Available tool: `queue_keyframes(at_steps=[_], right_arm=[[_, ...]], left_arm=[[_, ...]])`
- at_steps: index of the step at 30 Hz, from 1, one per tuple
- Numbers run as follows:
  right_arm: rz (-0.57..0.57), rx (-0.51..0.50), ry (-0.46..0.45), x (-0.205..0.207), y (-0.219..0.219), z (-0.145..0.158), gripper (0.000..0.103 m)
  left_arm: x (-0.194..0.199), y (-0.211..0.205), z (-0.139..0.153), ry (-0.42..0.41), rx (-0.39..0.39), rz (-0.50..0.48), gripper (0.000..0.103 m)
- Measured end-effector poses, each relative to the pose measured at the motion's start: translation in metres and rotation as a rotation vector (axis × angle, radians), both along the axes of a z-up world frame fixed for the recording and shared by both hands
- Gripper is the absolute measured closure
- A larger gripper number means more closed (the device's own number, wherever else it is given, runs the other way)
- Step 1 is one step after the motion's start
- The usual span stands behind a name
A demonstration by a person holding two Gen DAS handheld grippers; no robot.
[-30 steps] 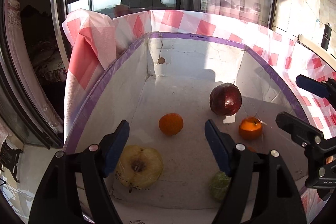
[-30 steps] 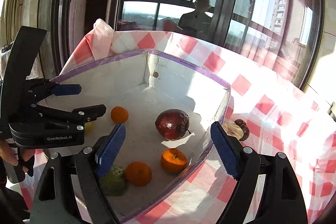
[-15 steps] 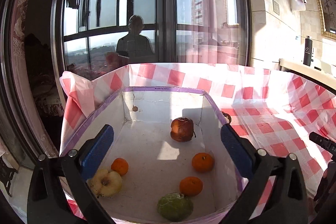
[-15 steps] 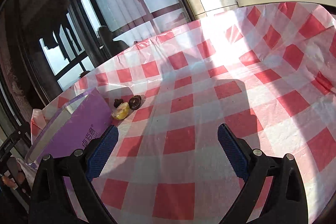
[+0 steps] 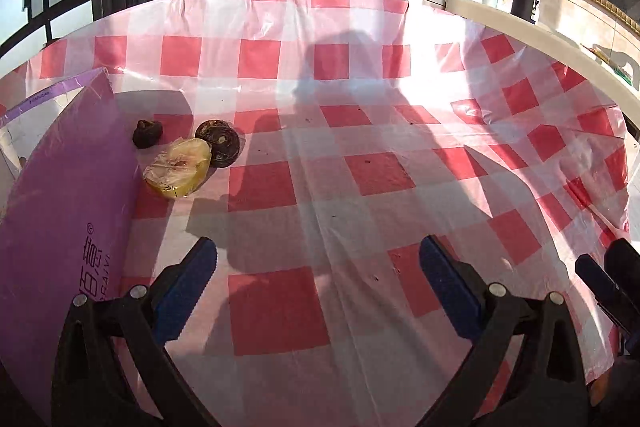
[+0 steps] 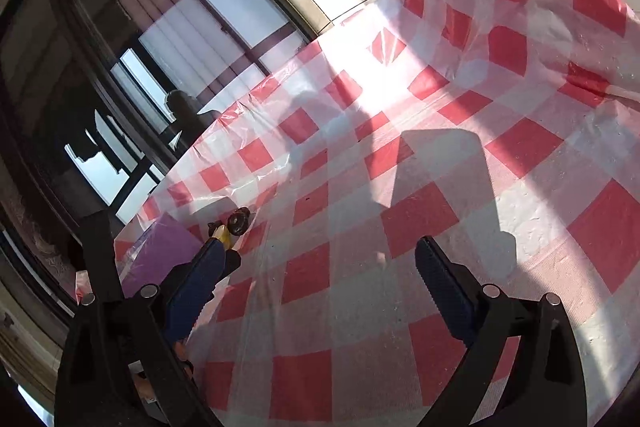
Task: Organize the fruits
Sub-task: 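Move both tools back over the tablecloth, then grasp the dark round fruit beside the wrapped apple half with the right tool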
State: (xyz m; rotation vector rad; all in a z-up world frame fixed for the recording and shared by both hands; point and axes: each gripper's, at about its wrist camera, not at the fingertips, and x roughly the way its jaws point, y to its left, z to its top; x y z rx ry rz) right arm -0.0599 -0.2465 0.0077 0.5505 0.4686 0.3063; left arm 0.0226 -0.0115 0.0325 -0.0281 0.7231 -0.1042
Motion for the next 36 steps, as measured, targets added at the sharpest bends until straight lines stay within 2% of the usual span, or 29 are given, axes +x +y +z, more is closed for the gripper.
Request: queue_keyframes(at_steps=[3, 5, 7, 9, 12, 14, 16, 20, 23, 28, 30, 32, 36], right_arm=[[0.013, -0.03, 0.0, 0.005, 0.006, 0.003, 0.01], [0.017, -0.039, -0.009, 0.015, 0.006, 0.005, 0.01], [0.006, -0.072, -0.002, 0.035, 0.005, 0.009, 0.01], [0.025, -0.1, 0.02, 0.064, 0.007, 0.014, 0.01], [0.108, -0.163, 0.056, 0.118, 0.024, 0.016, 0.016], [0.183, -0.209, 0.104, 0.156, 0.043, 0.012, 0.022], [0.275, -0.271, 0.14, 0.187, 0.069, 0.009, 0.025], [0.496, -0.379, 0.138, 0.228, 0.128, 0.008, 0.026], [0.591, -0.459, 0.15, 0.25, 0.173, 0.006, 0.028], [0.676, -0.493, 0.158, 0.275, 0.231, 0.004, 0.035], [0.687, -0.497, 0.165, 0.278, 0.241, 0.002, 0.036], [0.684, -0.545, 0.139, 0.276, 0.248, 0.0, 0.038], [0.696, -0.591, 0.119, 0.263, 0.242, 0.0, 0.038]], left_arm=[[0.021, 0.002, -0.011, 0.08, -0.024, 0.014, 0.002], [0.018, 0.009, -0.012, 0.078, -0.061, 0.001, 0.002], [0.007, 0.015, -0.012, 0.068, -0.129, -0.074, 0.002], [0.003, 0.014, -0.016, 0.101, -0.148, -0.157, 0.002], [0.007, 0.003, -0.022, 0.153, -0.149, -0.26, 0.002], [0.007, -0.008, -0.027, 0.192, -0.125, -0.365, 0.002], [0.003, -0.016, -0.028, 0.199, -0.143, -0.488, 0.002], [-0.008, -0.035, -0.031, 0.181, -0.06, -0.573, 0.002], [-0.011, -0.042, -0.033, 0.179, -0.006, -0.575, 0.002], [-0.011, -0.037, -0.035, 0.175, -0.006, -0.571, 0.002], [-0.015, -0.036, -0.035, 0.173, 0.004, -0.569, 0.002], [-0.015, -0.034, -0.035, 0.172, 0.005, -0.568, 0.002], [-0.015, -0.035, -0.035, 0.17, 0.02, -0.564, 0.002]])
